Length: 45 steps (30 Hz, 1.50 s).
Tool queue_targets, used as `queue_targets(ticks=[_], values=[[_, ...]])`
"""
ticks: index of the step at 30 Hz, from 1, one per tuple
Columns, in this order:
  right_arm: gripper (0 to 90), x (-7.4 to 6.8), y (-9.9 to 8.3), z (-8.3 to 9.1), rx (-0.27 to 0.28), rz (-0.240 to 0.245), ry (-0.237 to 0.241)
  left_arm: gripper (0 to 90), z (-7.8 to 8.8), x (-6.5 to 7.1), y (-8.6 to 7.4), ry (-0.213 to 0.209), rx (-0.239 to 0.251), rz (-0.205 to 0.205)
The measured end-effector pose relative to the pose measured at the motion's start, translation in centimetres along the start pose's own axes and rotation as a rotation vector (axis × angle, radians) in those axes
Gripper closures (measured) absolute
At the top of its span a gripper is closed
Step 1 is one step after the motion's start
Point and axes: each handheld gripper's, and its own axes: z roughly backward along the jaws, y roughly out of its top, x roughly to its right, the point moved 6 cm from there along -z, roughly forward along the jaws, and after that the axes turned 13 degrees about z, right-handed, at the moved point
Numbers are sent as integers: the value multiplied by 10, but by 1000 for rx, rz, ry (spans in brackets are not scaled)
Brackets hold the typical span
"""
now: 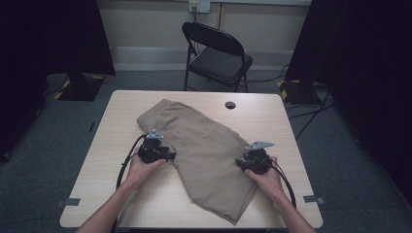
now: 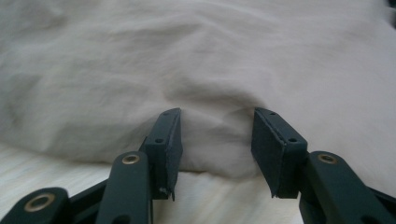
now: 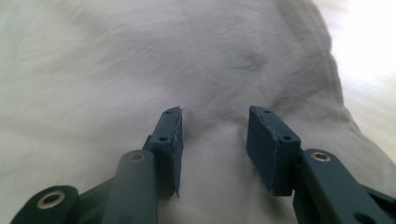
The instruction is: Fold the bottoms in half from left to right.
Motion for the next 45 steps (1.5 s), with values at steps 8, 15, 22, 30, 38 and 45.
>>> queue_targets(ticks=[8,15,22,30,38,45], values=[[565,-59,1,14,10,91,116,509,6,-27,4,84,42,34],[531,-40,35,21,139,17,112,579,20,-36,11,76,101,78],[524,-7,49,-1,121,5,80,589,45,14,-1,-62,74,-26],[692,0,56,-36,54,35,17,591,25,27,-29,-51,-58,-101],[838,-2,37,-34,21,41,31,600,19,20,-27,-9,-40,-118],[880,-25,26,-17,8,87,96,598,12,8,-18,23,11,-100]])
